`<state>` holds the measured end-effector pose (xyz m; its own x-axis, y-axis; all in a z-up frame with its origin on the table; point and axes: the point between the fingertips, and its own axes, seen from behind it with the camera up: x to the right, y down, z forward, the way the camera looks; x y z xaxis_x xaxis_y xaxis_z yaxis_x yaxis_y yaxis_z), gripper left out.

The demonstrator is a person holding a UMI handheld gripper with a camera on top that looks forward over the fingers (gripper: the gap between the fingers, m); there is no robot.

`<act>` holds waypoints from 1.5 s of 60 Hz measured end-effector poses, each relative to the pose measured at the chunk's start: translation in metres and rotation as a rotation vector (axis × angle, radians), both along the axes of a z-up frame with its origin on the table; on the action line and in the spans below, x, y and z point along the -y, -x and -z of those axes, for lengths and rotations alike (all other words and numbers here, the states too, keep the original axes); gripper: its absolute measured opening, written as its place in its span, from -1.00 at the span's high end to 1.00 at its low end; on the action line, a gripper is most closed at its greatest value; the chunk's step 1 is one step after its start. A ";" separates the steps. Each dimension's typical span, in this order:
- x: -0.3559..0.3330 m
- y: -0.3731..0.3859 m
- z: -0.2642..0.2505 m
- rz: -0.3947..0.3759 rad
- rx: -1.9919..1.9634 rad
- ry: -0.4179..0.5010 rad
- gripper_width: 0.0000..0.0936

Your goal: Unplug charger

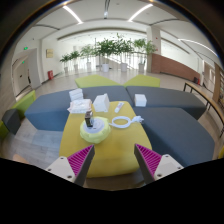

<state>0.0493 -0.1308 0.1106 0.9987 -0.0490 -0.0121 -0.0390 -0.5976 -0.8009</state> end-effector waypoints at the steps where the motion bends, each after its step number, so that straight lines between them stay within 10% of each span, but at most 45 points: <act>1: -0.014 0.000 0.000 -0.008 0.001 0.008 -0.78; 31: -0.197 0.071 0.062 -0.051 0.010 -0.109 -0.60; 34: -0.208 0.071 0.069 -0.055 0.020 -0.115 -0.40; 37: -0.215 0.069 0.072 -0.057 0.045 -0.140 0.38; 47: -0.222 0.071 0.069 -0.045 0.078 -0.226 0.86; 61: -0.211 0.070 0.045 -0.035 0.032 -0.170 0.87; 76: -0.209 0.034 -0.125 -0.038 0.052 -0.449 0.87; 90: -0.185 -0.042 -0.014 0.016 0.082 -0.176 0.86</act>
